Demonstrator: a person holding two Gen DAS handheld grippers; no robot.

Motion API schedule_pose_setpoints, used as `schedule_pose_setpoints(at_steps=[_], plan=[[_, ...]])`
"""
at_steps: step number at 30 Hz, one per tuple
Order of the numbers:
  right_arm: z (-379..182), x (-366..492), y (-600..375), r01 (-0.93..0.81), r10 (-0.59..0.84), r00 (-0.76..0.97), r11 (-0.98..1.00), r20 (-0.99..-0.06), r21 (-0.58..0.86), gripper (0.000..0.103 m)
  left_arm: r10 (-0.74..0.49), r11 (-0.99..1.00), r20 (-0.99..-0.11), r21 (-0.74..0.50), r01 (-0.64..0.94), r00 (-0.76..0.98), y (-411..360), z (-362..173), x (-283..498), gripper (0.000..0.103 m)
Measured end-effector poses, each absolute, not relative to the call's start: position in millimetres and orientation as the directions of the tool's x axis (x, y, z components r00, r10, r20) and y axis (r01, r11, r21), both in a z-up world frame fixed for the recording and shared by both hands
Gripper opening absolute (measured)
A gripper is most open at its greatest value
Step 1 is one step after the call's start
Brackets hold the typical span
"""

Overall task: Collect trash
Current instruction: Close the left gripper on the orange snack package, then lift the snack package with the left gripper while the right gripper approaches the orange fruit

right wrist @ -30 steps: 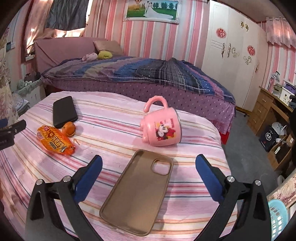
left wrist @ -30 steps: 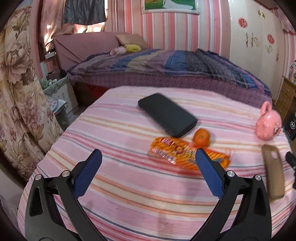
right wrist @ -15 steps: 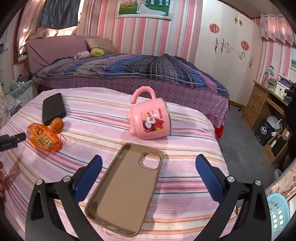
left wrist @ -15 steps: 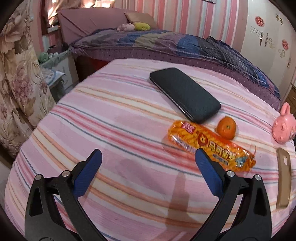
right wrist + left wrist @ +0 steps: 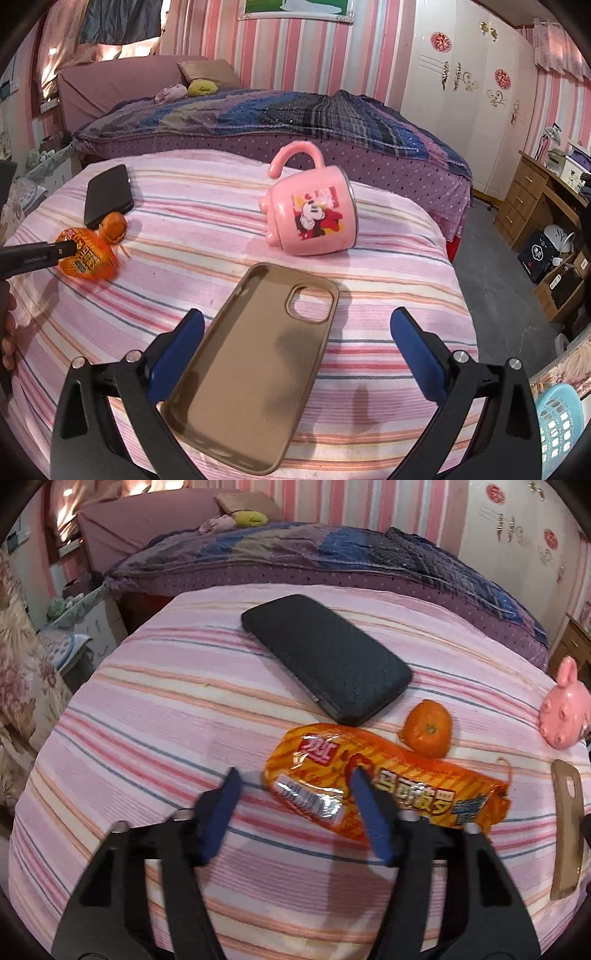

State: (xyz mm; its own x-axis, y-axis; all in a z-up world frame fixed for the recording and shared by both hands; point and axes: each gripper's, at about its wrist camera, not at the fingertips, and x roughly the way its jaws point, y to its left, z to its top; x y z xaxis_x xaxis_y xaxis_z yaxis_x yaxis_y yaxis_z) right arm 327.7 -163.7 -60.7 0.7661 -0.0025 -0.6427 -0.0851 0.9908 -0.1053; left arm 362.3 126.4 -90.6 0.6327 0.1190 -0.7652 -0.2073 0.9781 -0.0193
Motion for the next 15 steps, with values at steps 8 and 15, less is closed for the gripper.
schedule_pose_setpoints(at_steps=[8, 15], plan=[[-64, 328, -153, -0.095, -0.003, 0.77, 0.988, -0.637, -0.12, 0.098, 0.117, 0.987, -0.757, 0.015, -0.161, 0.643, 119, -88, 356, 0.005], [-61, 326, -144, -0.104, 0.003, 0.78, 0.987, -0.626, -0.125, 0.098, 0.111, 0.989, -0.732, 0.015, -0.147, 0.672, 129, -74, 337, 0.002]])
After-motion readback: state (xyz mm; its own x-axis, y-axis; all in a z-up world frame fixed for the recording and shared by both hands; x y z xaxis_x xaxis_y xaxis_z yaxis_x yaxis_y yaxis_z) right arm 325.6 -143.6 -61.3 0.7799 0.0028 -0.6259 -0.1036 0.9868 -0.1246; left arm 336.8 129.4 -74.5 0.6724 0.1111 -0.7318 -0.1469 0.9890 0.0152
